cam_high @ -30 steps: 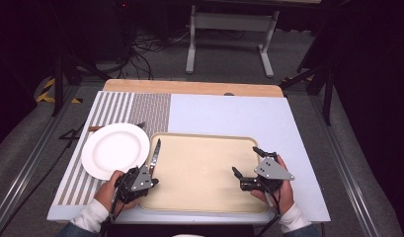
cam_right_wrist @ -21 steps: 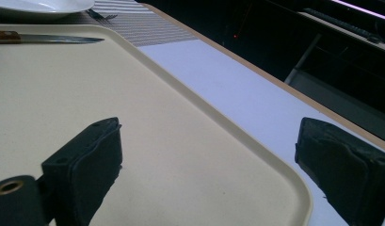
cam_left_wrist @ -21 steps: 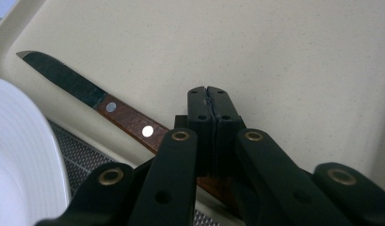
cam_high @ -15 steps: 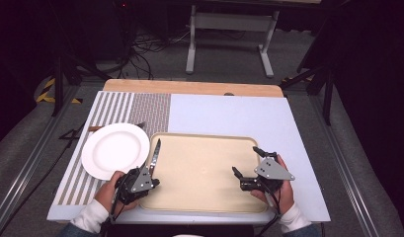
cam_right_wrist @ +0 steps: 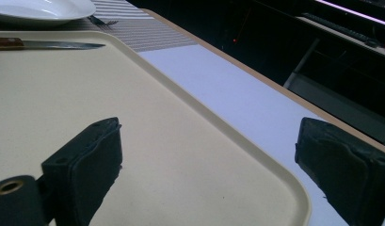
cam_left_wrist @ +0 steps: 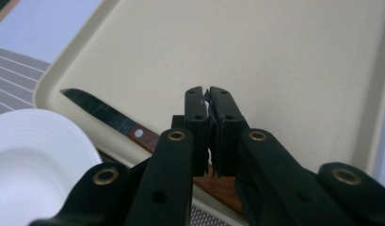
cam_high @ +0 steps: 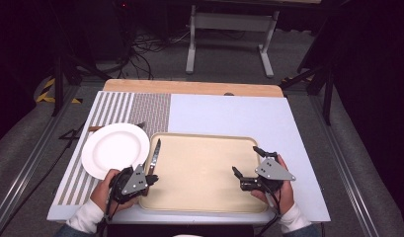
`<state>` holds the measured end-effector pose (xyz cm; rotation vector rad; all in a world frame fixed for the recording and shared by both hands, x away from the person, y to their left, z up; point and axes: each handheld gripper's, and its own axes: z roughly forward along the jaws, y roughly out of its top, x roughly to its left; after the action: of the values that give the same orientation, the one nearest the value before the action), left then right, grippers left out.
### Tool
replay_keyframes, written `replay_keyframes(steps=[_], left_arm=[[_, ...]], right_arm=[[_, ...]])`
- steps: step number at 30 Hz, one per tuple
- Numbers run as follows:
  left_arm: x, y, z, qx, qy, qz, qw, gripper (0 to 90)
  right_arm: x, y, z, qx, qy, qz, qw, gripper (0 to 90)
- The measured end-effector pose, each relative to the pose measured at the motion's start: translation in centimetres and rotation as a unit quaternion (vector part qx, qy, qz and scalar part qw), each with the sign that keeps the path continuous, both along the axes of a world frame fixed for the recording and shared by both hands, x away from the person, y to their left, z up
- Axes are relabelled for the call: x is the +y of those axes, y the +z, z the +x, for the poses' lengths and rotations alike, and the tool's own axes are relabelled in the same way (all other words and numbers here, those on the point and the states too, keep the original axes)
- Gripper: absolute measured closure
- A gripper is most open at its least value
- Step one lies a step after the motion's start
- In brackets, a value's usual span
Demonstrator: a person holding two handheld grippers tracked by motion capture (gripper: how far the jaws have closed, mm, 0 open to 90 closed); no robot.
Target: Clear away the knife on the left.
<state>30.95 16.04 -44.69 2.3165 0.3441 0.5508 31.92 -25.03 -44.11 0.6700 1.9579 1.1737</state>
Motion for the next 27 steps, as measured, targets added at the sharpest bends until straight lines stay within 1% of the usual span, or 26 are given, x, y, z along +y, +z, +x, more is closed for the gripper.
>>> replay_keyframes(steps=[2,7,8,9,10,12,14,16,18,19,20,22,24,27], left_arm=[[0.5,0.4,-0.1,-0.01,0.004,-0.008,0.9999,85.5],[1.5,1.1,-0.2,-0.025,0.004,-0.028,0.9993,83.4],[1.7,1.2,-0.3,-0.032,0.006,-0.033,0.9989,83.2],[2.0,1.3,-0.3,-0.036,0.013,-0.038,0.9986,81.9],[2.3,1.4,-0.3,-0.036,0.011,-0.042,0.9984,80.4],[2.6,1.6,-0.3,-0.045,0.02,-0.046,0.9977,79.3],[2.9,1.6,-0.3,-0.044,0.022,-0.051,0.9975,77.8],[3.2,1.7,-0.3,-0.051,0.028,-0.055,0.9968,75.3],[3.5,1.8,-0.4,-0.057,0.028,-0.061,0.9961,74.2],[3.7,1.9,-0.4,-0.059,0.029,-0.063,0.9959,71.5],[3.8,1.9,-0.4,-0.065,0.033,-0.06,0.9956,69.4],[4.1,1.9,-0.4,-0.065,0.034,-0.068,0.995,68.5],[4.3,2.0,-0.4,-0.067,0.034,-0.066,0.9949,65.2],[4.7,2.0,-0.4,-0.07,0.036,-0.076,0.994,60.7]], right_arm=[[0.0,0.0,0.0,-0.002,0.0,0.002,1.0,8.8],[0.0,0.1,-0.1,-0.003,0.001,0.005,1.0,8.8],[0.0,0.1,-0.1,-0.004,0.002,0.005,1.0,8.8],[0.0,0.1,-0.1,-0.003,0.001,0.005,1.0,8.7],[0.0,0.1,-0.1,-0.004,0.001,0.005,1.0,8.7],[0.0,0.2,-0.1,-0.004,0.001,0.007,1.0,8.6],[-0.1,0.2,-0.2,-0.005,0.003,0.007,1.0,8.4],[0.0,0.2,-0.2,-0.005,0.003,0.006,1.0,8.4],[0.0,0.2,-0.2,-0.006,0.005,0.007,0.9999,8.4],[0.0,0.2,-0.2,-0.006,0.005,0.007,0.9999,8.4],[0.0,0.3,-0.2,-0.007,0.004,0.006,1.0,8.4],[0.0,0.3,-0.2,-0.006,0.004,0.007,0.9999,8.3],[0.0,0.3,-0.2,-0.007,0.004,0.006,0.9999,8.3],[0.0,0.3,-0.2,-0.007,0.004,0.007,0.9999,8.0]])
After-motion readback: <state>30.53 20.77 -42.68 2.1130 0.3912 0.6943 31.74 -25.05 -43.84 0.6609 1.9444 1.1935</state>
